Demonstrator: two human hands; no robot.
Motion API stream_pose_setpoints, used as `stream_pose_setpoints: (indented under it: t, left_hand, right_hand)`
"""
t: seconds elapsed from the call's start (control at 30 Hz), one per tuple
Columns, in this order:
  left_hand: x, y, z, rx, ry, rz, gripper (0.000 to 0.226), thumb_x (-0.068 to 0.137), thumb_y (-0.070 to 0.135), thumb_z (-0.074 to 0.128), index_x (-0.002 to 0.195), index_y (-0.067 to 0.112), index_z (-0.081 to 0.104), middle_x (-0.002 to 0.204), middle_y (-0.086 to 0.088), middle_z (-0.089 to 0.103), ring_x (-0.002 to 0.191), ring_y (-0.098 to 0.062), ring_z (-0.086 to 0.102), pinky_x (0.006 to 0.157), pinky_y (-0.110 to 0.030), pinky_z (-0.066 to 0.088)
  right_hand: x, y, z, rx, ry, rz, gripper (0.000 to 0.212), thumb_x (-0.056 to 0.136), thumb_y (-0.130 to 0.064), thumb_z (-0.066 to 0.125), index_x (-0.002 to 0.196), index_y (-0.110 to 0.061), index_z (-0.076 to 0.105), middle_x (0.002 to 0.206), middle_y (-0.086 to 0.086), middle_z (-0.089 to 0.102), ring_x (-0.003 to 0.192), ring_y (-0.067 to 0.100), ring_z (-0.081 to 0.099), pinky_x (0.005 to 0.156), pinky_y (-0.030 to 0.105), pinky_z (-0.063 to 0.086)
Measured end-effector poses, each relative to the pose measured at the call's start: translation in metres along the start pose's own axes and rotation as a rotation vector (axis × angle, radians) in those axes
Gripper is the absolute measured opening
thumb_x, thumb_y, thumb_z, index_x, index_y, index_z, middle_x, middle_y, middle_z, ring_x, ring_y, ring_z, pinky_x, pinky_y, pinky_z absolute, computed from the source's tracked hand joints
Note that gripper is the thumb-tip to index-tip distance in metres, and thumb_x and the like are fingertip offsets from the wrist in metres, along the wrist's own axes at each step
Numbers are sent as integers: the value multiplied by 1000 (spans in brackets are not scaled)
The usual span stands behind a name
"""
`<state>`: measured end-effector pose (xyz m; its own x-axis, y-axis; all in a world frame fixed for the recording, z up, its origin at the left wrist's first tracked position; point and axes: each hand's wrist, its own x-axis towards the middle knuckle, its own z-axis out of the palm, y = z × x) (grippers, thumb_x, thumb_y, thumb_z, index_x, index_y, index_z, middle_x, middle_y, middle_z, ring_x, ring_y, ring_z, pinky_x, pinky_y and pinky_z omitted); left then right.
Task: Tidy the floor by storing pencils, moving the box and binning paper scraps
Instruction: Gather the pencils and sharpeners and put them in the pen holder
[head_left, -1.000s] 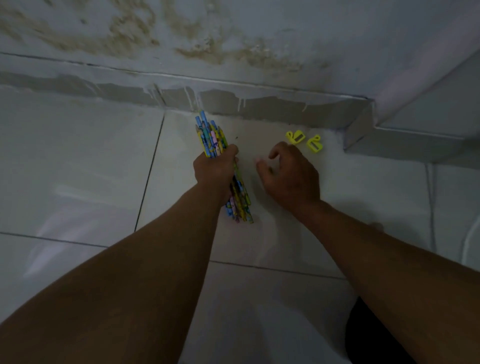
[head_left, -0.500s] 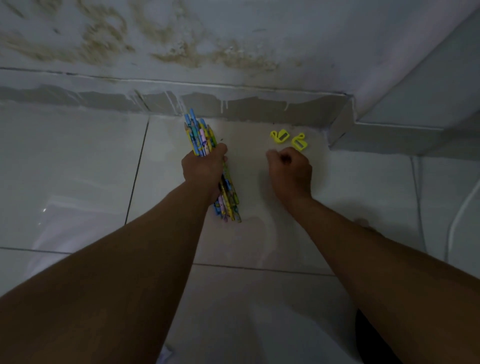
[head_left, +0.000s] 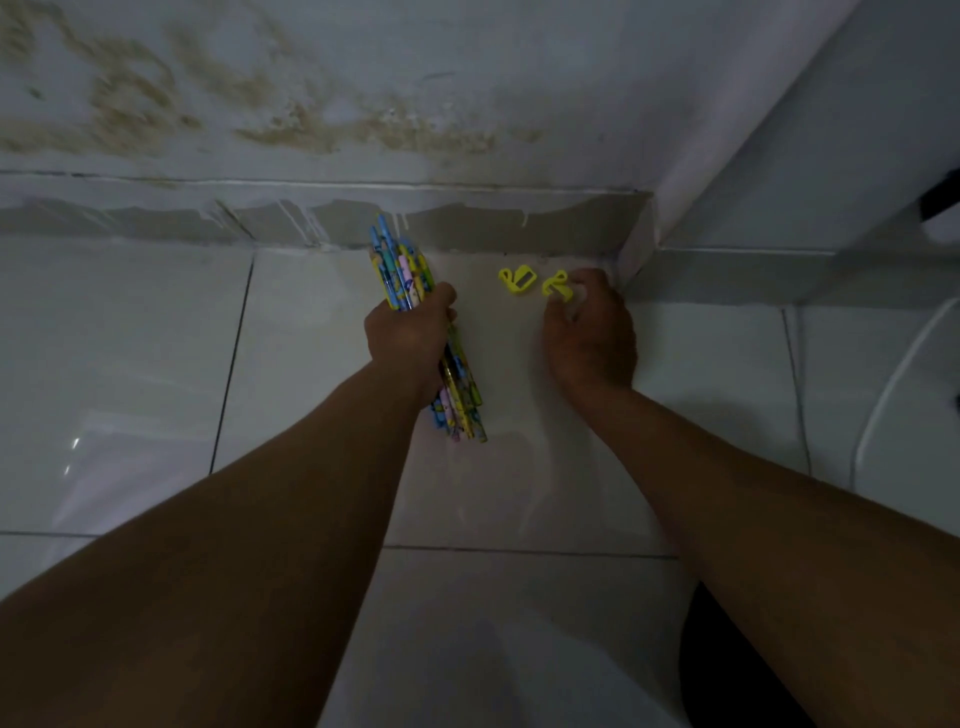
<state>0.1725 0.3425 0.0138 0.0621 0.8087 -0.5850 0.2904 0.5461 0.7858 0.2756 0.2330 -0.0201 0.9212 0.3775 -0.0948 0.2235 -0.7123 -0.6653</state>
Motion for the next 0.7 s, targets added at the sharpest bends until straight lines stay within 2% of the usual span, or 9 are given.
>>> stream_pose_setpoints:
  t: [0.1,0.3,0.43,0.5,0.57,0.6,0.67,0.7]
  left_hand:
    - [0,1,4,-9,0,4,12,80,19,76,74,11,67,65,-1,64,54,-9,59,51,-20,50]
    - [0,3,6,-31,2,8,11,81,17,75,81,8,68,68,-3,64,56,-11,60,55,-21,51]
    - [0,5,7,-34,5,2,12,80,18,75,75,11,67,68,-3,64,58,-12,60,59,-23,53]
    - [1,6,6,-29,7,4,13,80,18,75,73,12,66,68,-2,64,58,-11,60,59,-23,53]
    - [2,5,6,-23,13,10,12,80,18,75,74,12,67,69,-3,65,59,-12,61,62,-25,54]
    - [2,5,5,-22,14,12,12,80,18,75,74,12,67,69,-3,65,59,-12,61,62,-25,54]
    - [2,4,4,-17,15,11,12,79,19,75,74,12,67,68,-3,66,58,-12,61,61,-24,54]
    - [3,4,3,-13,18,8,12,79,20,76,74,12,67,68,-2,66,57,-11,61,60,-23,54]
  right_hand:
    - [8,8,1,-201,-87,-27,46,87,-42,57,130,-36,46,128,10,49,107,36,57,84,39,44]
    - [19,8,3,-308,-165,-53,56,90,-52,54,141,-36,38,146,13,34,117,34,55,95,39,43]
    - [23,5,3,-350,-150,-162,44,92,-47,52,129,-26,47,126,13,49,109,36,57,80,38,43]
    - [24,4,7,-324,-133,-161,41,91,-47,53,121,-19,49,120,12,54,105,36,58,74,36,40]
    - [22,2,9,-149,-103,-88,37,88,-52,56,106,-20,53,107,7,62,98,30,60,71,33,39]
    - [20,1,9,-12,-77,-30,35,85,-54,60,97,-22,55,95,2,64,90,27,61,69,31,39]
    - [18,-2,8,249,-17,120,29,81,-49,68,81,-22,58,74,-7,62,77,19,60,66,27,41]
    - [19,-4,6,375,-6,209,26,81,-44,69,75,-20,60,70,-6,63,73,18,60,65,28,44]
